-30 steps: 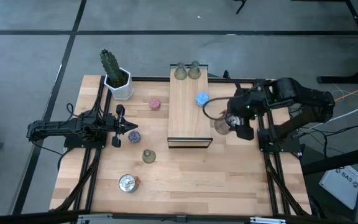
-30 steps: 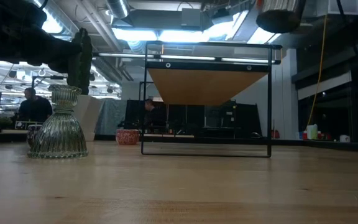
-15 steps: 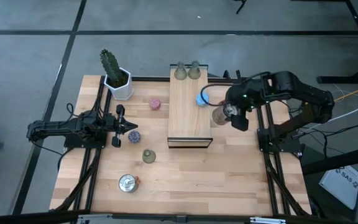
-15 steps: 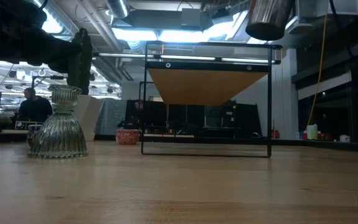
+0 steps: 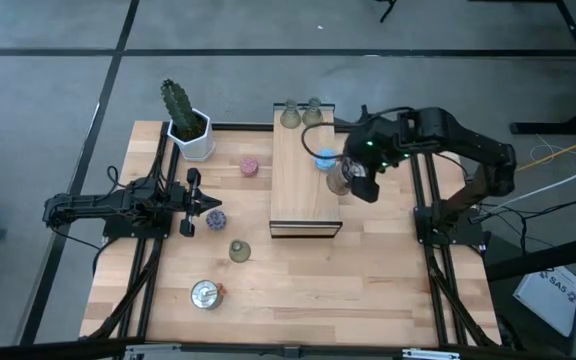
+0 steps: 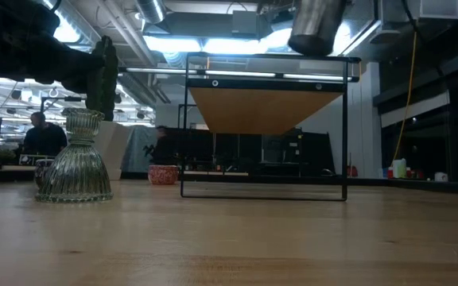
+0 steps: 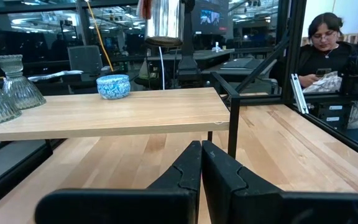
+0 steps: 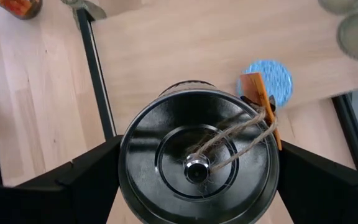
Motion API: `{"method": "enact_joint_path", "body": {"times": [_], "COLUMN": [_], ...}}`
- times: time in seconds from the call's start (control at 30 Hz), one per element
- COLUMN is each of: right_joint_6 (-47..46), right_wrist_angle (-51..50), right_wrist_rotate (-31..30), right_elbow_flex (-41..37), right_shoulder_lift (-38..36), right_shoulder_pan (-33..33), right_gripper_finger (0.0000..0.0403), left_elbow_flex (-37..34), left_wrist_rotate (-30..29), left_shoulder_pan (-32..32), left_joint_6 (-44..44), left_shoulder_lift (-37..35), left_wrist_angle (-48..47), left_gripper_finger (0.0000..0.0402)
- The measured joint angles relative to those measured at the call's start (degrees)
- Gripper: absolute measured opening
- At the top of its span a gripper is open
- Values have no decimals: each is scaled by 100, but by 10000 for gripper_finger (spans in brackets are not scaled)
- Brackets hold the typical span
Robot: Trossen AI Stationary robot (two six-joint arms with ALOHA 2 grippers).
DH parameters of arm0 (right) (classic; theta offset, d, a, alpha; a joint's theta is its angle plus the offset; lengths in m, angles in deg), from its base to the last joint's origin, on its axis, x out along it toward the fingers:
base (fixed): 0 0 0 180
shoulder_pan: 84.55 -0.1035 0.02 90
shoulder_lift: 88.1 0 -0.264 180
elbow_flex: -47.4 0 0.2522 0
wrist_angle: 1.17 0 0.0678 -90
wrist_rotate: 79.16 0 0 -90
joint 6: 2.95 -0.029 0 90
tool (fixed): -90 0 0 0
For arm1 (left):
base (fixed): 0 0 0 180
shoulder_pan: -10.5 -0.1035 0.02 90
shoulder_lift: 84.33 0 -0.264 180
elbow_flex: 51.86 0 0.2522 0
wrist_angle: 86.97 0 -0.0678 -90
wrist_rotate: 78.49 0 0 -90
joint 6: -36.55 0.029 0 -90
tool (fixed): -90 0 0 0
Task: Pick & Place candle stick holders
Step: Put the right silver scented candle can on the shelf
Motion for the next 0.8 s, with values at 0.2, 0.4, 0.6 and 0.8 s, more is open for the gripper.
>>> {"method": "enact_joint_path", "body": {"times": [0.2,0.4,0.6,0.8], "right_joint_6": [127,127,86,84], "right_wrist_angle": [-84,-225,-232,-206], "right_wrist_rotate": [47,150,147,145], "right_elbow_flex": [680,1117,1139,1143], "right_shoulder_lift": [573,1002,1161,1224], "right_shoulder_pan": [8,-17,-116,-126], "right_gripper_finger": [364,364,364,364], "left_elbow_flex": [1,0,1,0], "left_wrist_rotate": [-4,-4,-4,-4], "left_shoulder_pan": [0,2,0,0], "left_joint_6": [-1,-2,0,-2], "left_shoulder_lift": [1,-1,1,-1], "left_wrist_angle": [0,0,0,0], "left_gripper_finger": [6,6,6,6]}}
